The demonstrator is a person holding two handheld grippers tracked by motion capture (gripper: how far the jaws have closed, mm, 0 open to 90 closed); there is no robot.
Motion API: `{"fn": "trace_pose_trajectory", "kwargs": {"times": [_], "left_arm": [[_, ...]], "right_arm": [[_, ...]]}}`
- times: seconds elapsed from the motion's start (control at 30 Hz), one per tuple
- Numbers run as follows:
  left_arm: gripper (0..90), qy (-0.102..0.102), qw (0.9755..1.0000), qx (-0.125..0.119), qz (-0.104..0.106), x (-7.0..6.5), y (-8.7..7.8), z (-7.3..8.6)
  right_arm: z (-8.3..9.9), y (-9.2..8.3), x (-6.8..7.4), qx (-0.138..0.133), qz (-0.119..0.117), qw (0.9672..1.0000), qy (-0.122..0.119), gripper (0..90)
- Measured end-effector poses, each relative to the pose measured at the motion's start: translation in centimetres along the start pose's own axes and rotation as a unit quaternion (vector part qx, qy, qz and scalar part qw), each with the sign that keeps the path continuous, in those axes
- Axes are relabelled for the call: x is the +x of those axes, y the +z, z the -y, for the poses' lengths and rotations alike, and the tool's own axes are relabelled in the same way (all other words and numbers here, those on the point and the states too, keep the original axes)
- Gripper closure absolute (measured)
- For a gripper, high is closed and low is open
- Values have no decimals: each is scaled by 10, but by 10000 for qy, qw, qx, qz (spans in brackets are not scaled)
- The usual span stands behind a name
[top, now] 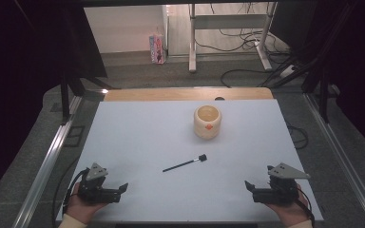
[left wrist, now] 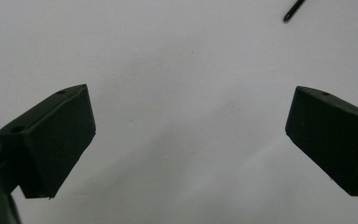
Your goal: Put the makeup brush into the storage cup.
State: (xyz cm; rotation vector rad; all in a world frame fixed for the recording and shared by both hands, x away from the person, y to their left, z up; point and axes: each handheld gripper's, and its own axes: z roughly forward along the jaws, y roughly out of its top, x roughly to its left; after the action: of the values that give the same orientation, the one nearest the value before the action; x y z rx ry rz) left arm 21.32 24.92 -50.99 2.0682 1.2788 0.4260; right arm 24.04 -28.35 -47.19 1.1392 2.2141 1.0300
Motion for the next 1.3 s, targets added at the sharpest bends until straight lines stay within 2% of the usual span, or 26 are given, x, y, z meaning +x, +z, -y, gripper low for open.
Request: {"fn": "trace_pose_trajectory", "kwargs": {"times": [0.23, 0.47, 0.6, 1.3], "left_arm": [[23, -16, 10000, -42, 11, 0, -1, 0], [13, -242, 9997, -77, -14, 2, -1, -1], [13, -305, 9995, -94, 23, 3, -1, 0], [19, -179, 9998, -89, -34, 3, -6, -2]], "right_arm": [[0, -1, 1, 4, 15, 10000, -19, 46], [1, 0, 0, 5, 19, 10000, -12, 50], [1, 0, -1, 20, 13, 10000, -5, 50], [3, 1, -3, 56, 40, 10000, 20, 56]]}}
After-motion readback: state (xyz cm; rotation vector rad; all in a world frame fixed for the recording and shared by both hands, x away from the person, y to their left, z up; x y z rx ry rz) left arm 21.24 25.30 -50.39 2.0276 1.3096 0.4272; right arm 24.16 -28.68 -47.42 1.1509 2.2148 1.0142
